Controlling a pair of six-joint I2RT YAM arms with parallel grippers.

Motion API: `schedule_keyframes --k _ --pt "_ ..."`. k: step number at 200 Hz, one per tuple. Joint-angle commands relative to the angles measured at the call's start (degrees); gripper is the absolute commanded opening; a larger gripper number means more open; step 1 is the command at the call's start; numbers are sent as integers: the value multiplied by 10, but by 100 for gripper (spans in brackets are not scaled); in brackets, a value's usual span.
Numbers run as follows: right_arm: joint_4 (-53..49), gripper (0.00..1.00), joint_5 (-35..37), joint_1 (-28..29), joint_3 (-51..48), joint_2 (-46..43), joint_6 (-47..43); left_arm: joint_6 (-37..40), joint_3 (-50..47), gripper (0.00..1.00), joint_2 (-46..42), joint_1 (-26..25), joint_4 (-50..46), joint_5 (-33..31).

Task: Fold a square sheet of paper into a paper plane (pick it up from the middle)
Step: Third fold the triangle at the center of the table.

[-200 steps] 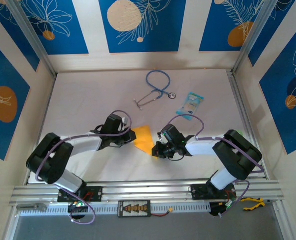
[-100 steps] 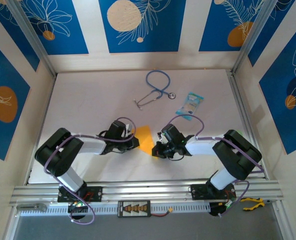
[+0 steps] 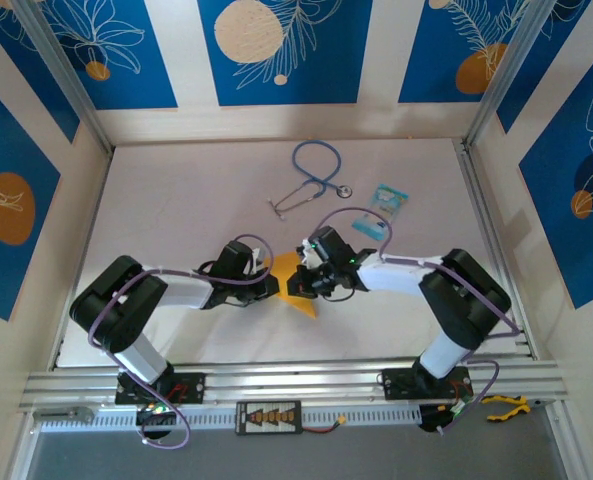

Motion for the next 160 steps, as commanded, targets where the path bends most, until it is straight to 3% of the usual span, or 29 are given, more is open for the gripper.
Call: schedule_keyframes --k 1,52,160 --pt "-37 5 -13 7 22 43 -23 18 -1 0 17 -2 -58 -39" --pt "-30 5 2 6 -19 55 -21 24 0 0 15 -2 -74 -48" --pt "-21 6 1 -42 -200 -125 -7 15 11 0 24 -1 -61 -37"
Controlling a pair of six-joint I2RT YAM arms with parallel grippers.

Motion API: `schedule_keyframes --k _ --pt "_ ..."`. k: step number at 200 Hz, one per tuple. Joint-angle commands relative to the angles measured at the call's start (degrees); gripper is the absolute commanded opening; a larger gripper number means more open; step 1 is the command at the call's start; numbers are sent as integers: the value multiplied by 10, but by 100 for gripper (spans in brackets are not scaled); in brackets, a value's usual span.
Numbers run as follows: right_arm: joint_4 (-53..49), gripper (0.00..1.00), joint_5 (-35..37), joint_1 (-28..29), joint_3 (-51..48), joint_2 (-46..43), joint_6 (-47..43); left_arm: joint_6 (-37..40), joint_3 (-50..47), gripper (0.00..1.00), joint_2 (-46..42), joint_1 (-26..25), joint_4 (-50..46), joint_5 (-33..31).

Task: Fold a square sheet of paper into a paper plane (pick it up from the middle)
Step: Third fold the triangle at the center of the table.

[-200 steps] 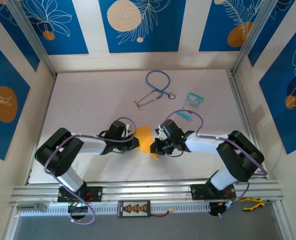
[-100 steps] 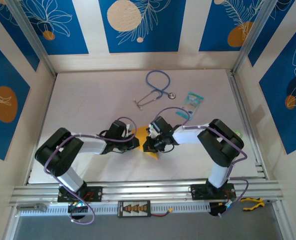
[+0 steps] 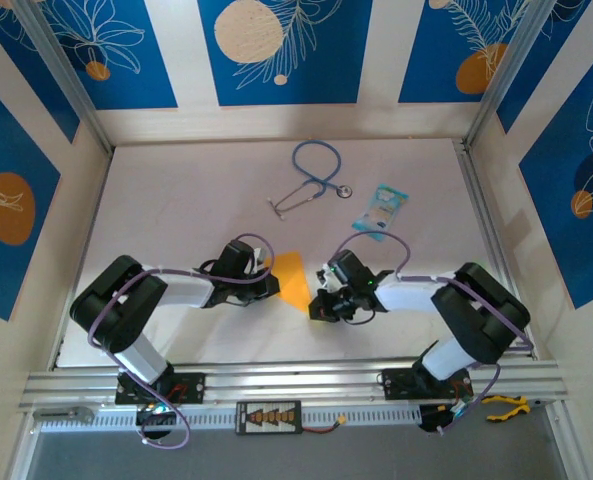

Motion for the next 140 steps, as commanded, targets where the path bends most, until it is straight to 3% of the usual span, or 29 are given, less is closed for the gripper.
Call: schedule_keyframes --k 1,49,98,140 --pt "-39 6 -3 -19 -34 -37 0 9 1 0 24 0 -41 -32" --pt "-72 11 21 -61 -42 -138 8 -16 24 0 23 -2 -5 0" --pt "-94 17 24 -98 24 -109 -15 -16 48 3 2 -3 -27 -15" --pt "-104 24 15 -94 92 -28 -40 15 45 22 -74 -2 -118 -73"
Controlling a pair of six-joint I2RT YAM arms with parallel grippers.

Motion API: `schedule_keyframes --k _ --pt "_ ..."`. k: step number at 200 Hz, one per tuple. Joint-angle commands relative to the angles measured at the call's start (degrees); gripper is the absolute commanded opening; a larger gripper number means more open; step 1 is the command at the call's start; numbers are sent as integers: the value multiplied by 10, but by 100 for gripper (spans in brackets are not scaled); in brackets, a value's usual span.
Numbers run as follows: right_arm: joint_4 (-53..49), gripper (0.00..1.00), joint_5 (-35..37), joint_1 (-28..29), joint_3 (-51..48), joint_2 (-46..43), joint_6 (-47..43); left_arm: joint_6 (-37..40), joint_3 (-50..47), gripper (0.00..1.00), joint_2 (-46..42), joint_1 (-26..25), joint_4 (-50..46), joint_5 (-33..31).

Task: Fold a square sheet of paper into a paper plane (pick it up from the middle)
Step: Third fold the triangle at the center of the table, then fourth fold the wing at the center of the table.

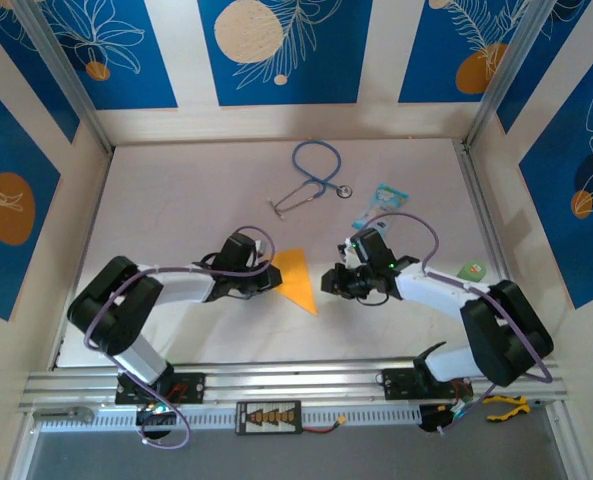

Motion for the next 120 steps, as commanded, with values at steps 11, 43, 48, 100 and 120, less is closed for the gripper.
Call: schedule_keyframes --k 11,43,48,100,120 --pt "-25 28 -12 7 50 59 -28 29 8 26 -73 0 -91 -61" --pt "-33 31 -17 12 90 118 -36 35 1 32 -102 12 -114 -71" --pt "-36 31 -17 13 96 126 -37 34 -1 32 -103 15 -111 -67" --pt "-38 26 -23 22 130 175 -44 17 -17 32 -92 28 -78 -34" --pt "-36 23 -25 23 134 181 -46 13 -19 32 -86 32 -71 -26"
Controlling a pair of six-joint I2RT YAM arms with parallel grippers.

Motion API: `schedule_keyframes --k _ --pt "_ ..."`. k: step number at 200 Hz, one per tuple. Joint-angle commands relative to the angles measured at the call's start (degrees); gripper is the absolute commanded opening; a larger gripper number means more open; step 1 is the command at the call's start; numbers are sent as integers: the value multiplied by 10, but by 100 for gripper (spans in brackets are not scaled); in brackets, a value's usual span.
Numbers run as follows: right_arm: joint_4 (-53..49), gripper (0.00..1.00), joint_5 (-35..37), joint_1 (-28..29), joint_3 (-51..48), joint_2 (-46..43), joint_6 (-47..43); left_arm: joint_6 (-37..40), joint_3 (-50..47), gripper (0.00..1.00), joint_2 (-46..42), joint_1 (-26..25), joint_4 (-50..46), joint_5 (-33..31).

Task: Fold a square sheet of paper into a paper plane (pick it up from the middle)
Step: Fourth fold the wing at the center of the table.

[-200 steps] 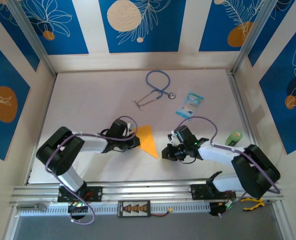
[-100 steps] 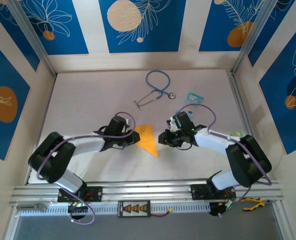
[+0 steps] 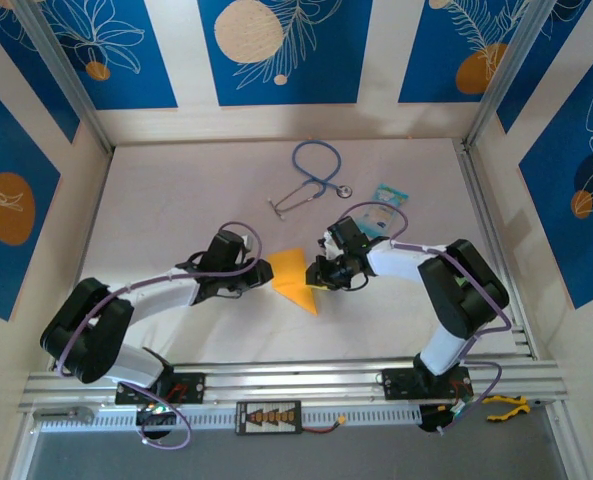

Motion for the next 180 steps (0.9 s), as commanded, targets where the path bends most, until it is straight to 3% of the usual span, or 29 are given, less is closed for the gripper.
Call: schedule_keyframes --k 1,74,123,180 --pt "-13 23 -16 4 15 10 -10 -5 -7 32 8 9 10 18" --pt "-7 21 -20 4 15 20 -13 -6 -10 32 18 12 16 28" --pt "-4 7 -19 4 10 8 -12 -8 -10 32 22 13 22 33" --pt "7 1 -25 3 -11 -31 -8 -12 -11 32 24 14 24 31"
